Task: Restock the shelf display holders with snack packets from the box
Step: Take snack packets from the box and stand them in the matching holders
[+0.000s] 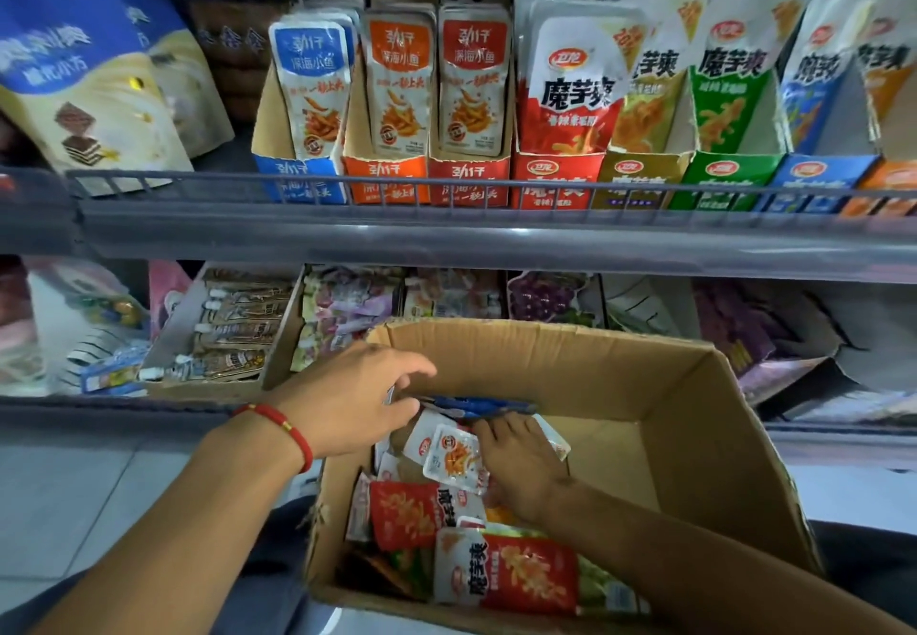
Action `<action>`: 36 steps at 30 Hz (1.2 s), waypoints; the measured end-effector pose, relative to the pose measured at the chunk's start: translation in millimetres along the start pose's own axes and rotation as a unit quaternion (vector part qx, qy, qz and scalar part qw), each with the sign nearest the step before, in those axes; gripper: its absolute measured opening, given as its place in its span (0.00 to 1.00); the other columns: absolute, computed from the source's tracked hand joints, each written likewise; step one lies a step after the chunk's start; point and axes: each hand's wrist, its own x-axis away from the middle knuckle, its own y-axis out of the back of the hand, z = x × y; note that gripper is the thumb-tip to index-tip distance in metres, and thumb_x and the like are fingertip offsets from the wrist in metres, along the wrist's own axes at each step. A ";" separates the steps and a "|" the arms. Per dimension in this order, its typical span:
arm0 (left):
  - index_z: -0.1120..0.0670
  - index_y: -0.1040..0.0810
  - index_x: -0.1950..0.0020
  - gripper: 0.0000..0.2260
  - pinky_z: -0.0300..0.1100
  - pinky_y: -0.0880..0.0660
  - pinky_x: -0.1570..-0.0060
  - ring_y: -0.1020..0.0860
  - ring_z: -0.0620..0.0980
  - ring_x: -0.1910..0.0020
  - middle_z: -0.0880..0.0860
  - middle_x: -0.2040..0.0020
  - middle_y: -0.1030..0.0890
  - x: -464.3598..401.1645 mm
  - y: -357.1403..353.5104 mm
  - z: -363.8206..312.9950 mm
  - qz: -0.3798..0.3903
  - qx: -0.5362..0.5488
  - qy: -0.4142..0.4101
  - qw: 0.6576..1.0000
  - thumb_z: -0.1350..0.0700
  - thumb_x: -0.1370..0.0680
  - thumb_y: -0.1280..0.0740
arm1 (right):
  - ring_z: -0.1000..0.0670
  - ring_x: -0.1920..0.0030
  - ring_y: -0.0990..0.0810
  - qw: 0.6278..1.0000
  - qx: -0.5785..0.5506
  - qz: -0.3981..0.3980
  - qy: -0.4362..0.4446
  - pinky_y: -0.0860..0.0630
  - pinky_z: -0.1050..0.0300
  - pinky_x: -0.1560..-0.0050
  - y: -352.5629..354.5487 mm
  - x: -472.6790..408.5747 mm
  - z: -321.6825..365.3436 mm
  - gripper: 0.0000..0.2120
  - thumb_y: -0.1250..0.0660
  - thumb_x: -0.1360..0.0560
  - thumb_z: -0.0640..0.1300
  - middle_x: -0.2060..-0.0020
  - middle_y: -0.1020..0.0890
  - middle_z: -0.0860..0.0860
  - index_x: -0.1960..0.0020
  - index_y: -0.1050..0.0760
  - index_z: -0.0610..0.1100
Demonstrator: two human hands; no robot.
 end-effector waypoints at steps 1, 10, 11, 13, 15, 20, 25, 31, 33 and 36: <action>0.40 0.30 0.26 0.18 0.43 0.24 0.40 0.25 0.42 0.44 0.44 0.37 0.23 0.3 -0.2 -0.4 -0.002 0.003 0.001 1.000 0.48 0.17 0.37 | 0.39 0.33 0.31 1.000 -0.006 -0.013 -0.007 0.36 0.46 0.32 -1.6 2.5 -1.2 0.35 0.24 0.28 0.49 0.32 0.27 0.41 0.28 0.37 0.42; 0.42 0.27 0.28 0.18 0.42 0.24 0.43 0.23 0.43 0.43 0.46 0.37 0.21 2.7 1.7 -7.9 -0.028 0.029 0.018 0.999 0.49 0.18 0.35 | 0.52 0.47 0.16 0.932 -0.351 0.055 -0.074 0.19 0.54 0.44 67.1 43.2 -25.7 0.15 0.24 0.26 0.50 0.46 0.16 0.53 0.42 0.22 0.51; 0.44 0.28 0.27 0.19 0.42 0.24 0.41 0.23 0.44 0.41 0.48 0.35 0.22 2.1 2.4 -10.8 -0.045 0.039 0.027 0.998 0.49 0.19 0.35 | 0.52 0.49 0.15 0.909 -0.405 0.060 -0.070 0.18 0.52 0.43 80.1 52.1 -31.3 0.13 0.23 0.27 0.49 0.47 0.14 0.52 0.45 0.21 0.51; 0.46 0.29 0.26 0.22 0.41 0.25 0.38 0.23 0.45 0.38 0.47 0.32 0.23 2.8 3.7 -19.7 -0.089 0.083 0.051 0.991 0.48 0.20 0.32 | 0.48 0.48 0.13 0.839 -0.539 0.039 -0.057 0.17 0.48 0.42 108.3 72.0 -39.2 0.12 0.23 0.25 0.44 0.48 0.12 0.48 0.44 0.19 0.45; 0.45 0.24 0.33 0.18 0.41 0.22 0.40 0.19 0.42 0.42 0.44 0.38 0.18 4.2 2.9 -29.6 -0.091 0.248 0.051 0.963 0.48 0.23 0.27 | 0.43 0.45 0.14 0.760 -0.649 0.005 -0.046 0.19 0.44 0.39 133.8 93.5 -38.0 0.15 0.25 0.24 0.41 0.46 0.13 0.44 0.39 0.20 0.40; 0.58 0.17 0.44 0.07 0.41 0.17 0.54 0.14 0.52 0.50 0.54 0.50 0.12 2.6 -5.7 -71.5 -0.070 0.573 0.039 0.815 0.61 0.21 0.29 | 0.41 0.44 0.14 0.670 -0.739 -0.057 -0.048 0.19 0.44 0.39 165.4 118.5 -18.4 0.16 0.28 0.23 0.40 0.46 0.13 0.41 0.37 0.23 0.38; 0.57 0.16 0.47 0.08 0.49 0.17 0.49 0.13 0.53 0.54 0.54 0.54 0.12 -2.3 13.0 -80.2 -0.185 0.621 0.066 0.759 0.64 0.25 0.25 | 0.46 0.56 0.11 0.667 -0.698 -0.226 -0.132 0.16 0.55 0.59 196.2 121.1 -18.2 0.13 0.25 0.25 0.38 0.56 0.12 0.44 0.44 0.23 0.37; 0.51 0.15 0.48 0.07 0.58 0.18 0.47 0.13 0.55 0.53 0.52 0.53 0.12 0.5 53.4 -51.1 -0.321 0.638 0.056 0.698 0.61 0.24 0.26 | 0.58 0.52 0.14 0.732 -0.534 -0.418 -0.067 0.19 0.66 0.58 280.3 126.1 -34.8 0.09 0.27 0.24 0.40 0.53 0.13 0.55 0.45 0.21 0.47; 0.50 0.15 0.52 0.04 0.63 0.18 0.49 0.13 0.57 0.55 0.52 0.56 0.12 1.3 69.1 -28.1 -0.383 0.623 0.089 0.677 0.60 0.22 0.27 | 0.59 0.53 0.14 0.771 -0.433 -0.465 -0.028 0.18 0.66 0.58 323.9 123.4 -34.7 0.12 0.26 0.25 0.42 0.53 0.14 0.56 0.44 0.22 0.52; 0.53 0.15 0.57 0.08 0.67 0.20 0.46 0.15 0.60 0.56 0.56 0.57 0.13 1.3 81.9 -1.0 -0.417 0.656 0.106 0.619 0.62 0.21 0.31 | 0.61 0.57 0.16 0.794 -0.287 -0.535 -0.018 0.21 0.68 0.57 387.5 100.8 -33.0 0.14 0.23 0.26 0.44 0.57 0.15 0.57 0.43 0.21 0.51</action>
